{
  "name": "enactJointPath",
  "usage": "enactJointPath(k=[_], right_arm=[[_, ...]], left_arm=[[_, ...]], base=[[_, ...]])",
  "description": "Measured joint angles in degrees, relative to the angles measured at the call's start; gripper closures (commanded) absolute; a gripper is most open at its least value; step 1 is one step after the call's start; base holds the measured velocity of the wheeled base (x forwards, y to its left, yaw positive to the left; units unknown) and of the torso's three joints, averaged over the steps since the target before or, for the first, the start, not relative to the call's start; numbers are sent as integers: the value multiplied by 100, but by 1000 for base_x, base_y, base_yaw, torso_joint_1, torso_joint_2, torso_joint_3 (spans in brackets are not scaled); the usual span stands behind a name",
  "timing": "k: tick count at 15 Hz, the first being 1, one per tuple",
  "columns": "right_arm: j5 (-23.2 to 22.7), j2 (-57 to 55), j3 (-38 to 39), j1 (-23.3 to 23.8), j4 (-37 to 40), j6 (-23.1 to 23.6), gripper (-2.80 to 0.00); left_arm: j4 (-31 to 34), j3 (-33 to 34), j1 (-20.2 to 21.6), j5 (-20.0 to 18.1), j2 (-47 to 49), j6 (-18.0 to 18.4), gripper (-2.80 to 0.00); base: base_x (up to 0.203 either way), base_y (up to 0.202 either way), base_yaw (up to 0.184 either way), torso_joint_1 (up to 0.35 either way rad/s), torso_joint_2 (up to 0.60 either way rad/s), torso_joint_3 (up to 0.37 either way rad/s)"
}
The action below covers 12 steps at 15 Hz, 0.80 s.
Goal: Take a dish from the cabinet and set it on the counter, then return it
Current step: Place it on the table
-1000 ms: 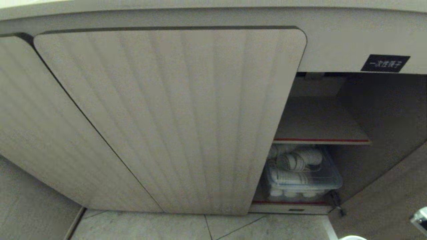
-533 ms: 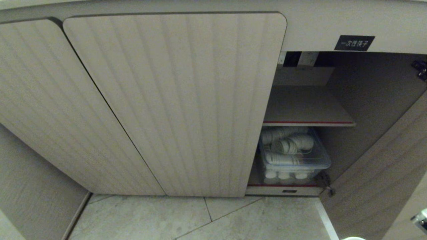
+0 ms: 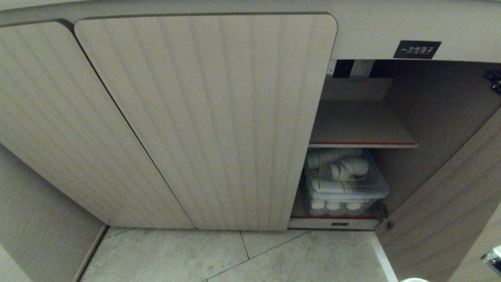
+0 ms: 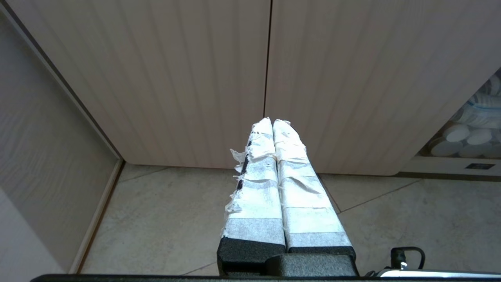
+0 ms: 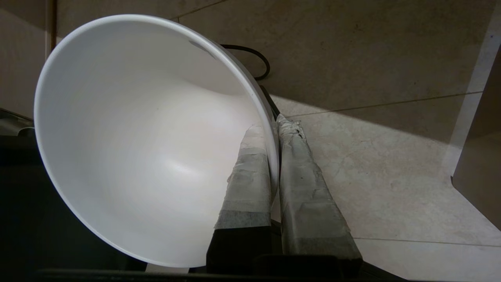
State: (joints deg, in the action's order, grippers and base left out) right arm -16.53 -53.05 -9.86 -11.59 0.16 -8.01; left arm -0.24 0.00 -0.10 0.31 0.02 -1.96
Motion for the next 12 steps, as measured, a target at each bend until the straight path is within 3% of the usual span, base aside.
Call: enactJointPath(k=[6, 12], right_arm=[[-6, 2, 79, 11, -2, 120, 0], [-3, -14, 88, 11, -8, 118, 0]], left_arm=[[1, -2, -4, -7, 0, 6, 0], [2, -5, 0, -8, 0, 6, 0]], base=[[1, -10, 2, 2, 0, 0], [1, -176, 1, 2, 2, 0]])
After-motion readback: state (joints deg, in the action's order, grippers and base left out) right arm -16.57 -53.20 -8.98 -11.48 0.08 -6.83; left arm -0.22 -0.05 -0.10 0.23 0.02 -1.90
